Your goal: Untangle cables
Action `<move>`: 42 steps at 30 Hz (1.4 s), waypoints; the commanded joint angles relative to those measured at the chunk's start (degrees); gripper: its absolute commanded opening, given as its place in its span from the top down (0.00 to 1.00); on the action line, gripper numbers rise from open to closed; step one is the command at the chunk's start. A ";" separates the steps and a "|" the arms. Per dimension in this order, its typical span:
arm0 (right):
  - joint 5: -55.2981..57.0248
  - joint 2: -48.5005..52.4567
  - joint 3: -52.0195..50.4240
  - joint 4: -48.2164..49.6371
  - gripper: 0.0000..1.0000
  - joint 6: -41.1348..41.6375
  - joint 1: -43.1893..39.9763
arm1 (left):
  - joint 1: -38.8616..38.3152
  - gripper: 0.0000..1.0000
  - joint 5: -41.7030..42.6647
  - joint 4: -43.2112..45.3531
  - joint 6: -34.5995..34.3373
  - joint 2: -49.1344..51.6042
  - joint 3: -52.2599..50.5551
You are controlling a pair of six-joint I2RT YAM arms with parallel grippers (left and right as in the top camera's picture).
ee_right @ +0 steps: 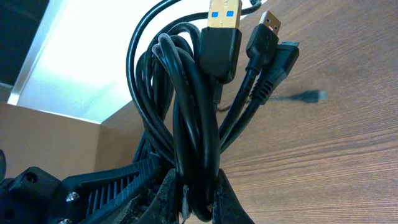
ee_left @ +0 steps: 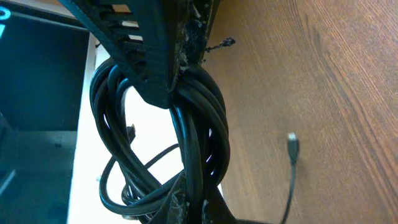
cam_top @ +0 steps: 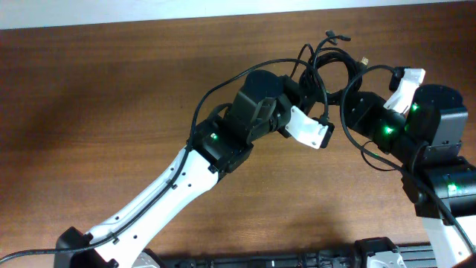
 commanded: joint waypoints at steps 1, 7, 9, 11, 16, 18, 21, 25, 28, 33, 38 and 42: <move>-1.31 0.20 0.83 -0.22 0.96 -4.42 0.50 | 0.26 1.00 3.21 4.09 -10.27 -0.31 0.70; -11.50 0.20 0.83 1.07 0.96 -18.18 0.50 | 4.11 1.00 3.52 7.48 -23.61 -0.31 0.70; -15.37 0.20 0.83 1.07 0.96 -23.15 0.50 | 4.15 1.00 3.89 8.94 -27.67 -0.31 0.70; -17.62 0.20 0.83 0.94 0.96 -25.83 0.50 | 4.15 1.00 3.87 10.78 -30.75 -0.31 0.70; -20.41 0.20 0.83 0.87 0.96 -28.44 0.50 | 5.53 1.00 3.82 12.50 -38.66 -0.31 0.70; -21.29 0.20 0.83 0.90 0.96 -28.92 0.50 | 6.01 1.00 3.82 12.50 -40.22 -0.31 0.70; -22.97 0.20 0.83 0.83 0.96 -30.36 0.50 | 6.38 1.00 1.51 12.52 -42.21 -0.31 0.70; -24.24 0.20 0.83 0.72 0.96 -32.28 0.50 | 6.40 1.00 -8.15 12.52 -52.17 -0.31 0.70; -24.22 0.20 0.83 -0.44 0.96 -33.40 0.50 | 8.07 1.00 -8.41 12.48 -61.94 -0.31 0.70; -25.03 0.20 0.83 -1.29 0.96 -36.04 0.50 | 9.66 1.00 -4.92 12.28 -67.43 -0.31 0.70; -25.40 0.20 0.83 -2.14 0.88 -38.23 0.50 | 9.64 1.00 -4.76 11.91 -68.30 -0.31 0.70; -22.25 0.20 0.83 -1.22 0.44 -33.90 0.48 | 9.64 1.00 0.28 11.63 -68.30 -0.31 0.70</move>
